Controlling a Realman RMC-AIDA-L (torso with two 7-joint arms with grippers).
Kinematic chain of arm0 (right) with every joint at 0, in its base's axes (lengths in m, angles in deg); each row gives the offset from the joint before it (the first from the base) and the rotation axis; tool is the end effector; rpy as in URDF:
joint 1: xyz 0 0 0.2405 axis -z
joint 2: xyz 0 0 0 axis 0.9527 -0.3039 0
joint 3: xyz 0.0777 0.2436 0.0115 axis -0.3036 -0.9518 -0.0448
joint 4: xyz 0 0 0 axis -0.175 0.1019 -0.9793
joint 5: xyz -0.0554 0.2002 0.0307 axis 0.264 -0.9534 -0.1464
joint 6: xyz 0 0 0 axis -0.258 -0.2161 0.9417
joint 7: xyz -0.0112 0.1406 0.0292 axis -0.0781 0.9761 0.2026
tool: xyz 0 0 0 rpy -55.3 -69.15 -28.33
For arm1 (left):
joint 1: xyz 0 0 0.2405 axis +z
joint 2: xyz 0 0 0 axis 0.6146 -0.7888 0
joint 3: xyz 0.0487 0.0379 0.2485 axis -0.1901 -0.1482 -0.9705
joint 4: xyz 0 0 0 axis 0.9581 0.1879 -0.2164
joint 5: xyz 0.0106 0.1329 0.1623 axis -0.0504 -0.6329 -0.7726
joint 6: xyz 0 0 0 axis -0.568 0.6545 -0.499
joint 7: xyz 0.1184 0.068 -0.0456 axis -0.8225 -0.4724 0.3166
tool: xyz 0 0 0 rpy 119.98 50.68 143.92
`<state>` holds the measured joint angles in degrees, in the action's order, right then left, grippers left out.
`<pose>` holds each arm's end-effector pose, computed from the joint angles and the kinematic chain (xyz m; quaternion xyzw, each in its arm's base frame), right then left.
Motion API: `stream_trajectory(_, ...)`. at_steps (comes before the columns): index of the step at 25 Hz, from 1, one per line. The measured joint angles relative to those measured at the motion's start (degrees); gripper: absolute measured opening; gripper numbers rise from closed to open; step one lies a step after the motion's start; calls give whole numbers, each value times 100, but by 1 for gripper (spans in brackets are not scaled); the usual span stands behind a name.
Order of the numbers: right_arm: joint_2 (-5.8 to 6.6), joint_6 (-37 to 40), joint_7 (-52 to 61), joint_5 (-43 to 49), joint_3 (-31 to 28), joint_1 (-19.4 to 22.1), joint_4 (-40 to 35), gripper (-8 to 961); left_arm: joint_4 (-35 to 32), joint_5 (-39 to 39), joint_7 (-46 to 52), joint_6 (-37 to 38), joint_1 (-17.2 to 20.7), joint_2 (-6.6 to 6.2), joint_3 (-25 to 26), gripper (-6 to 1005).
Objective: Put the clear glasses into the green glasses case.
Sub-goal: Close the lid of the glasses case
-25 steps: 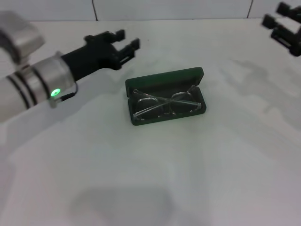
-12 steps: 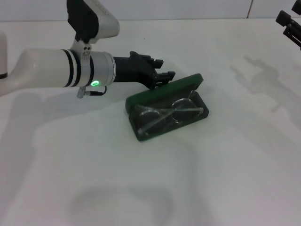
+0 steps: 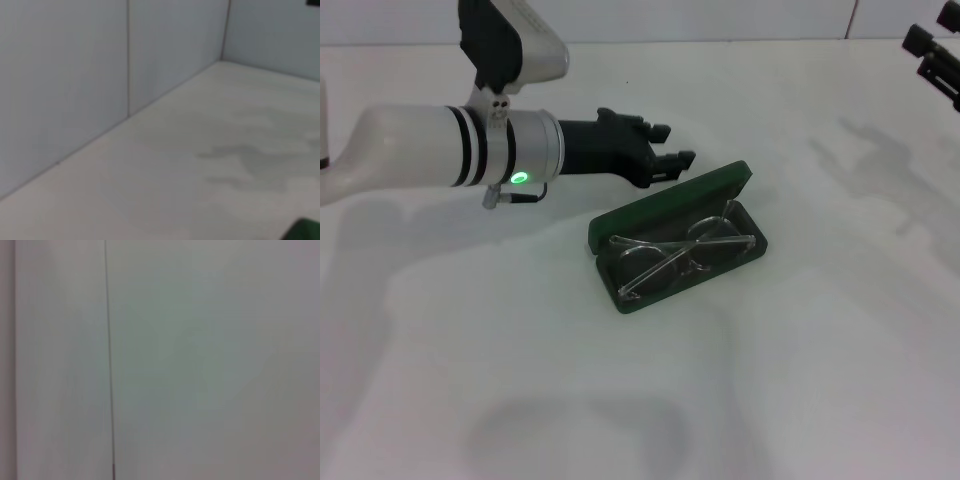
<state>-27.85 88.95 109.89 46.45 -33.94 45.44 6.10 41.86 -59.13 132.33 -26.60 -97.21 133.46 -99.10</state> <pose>0.2770 0.3643 0.0586 -0.8204 0.1359 0.3851 0.4002 -0.1966 0.4182 -0.0825 -0.9522 -0.1831 -0.1399 0.2006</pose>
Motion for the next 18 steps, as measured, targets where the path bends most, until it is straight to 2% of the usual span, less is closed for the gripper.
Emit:
stream_trajectory(7, 27, -1, 4, 161, 139, -50, -7, 515, 138, 234, -35, 479, 93, -53, 0, 502)
stream_trajectory(13, 30, -123, -13, 161, 142, -57, -15, 515, 314, 52, 16, 934, 130, -38, 0, 501)
stream_trajectory(18, 31, -149, -14, 161, 185, -111, -18, 515, 405, -16, 62, 936, 128, -18, -1, 501)
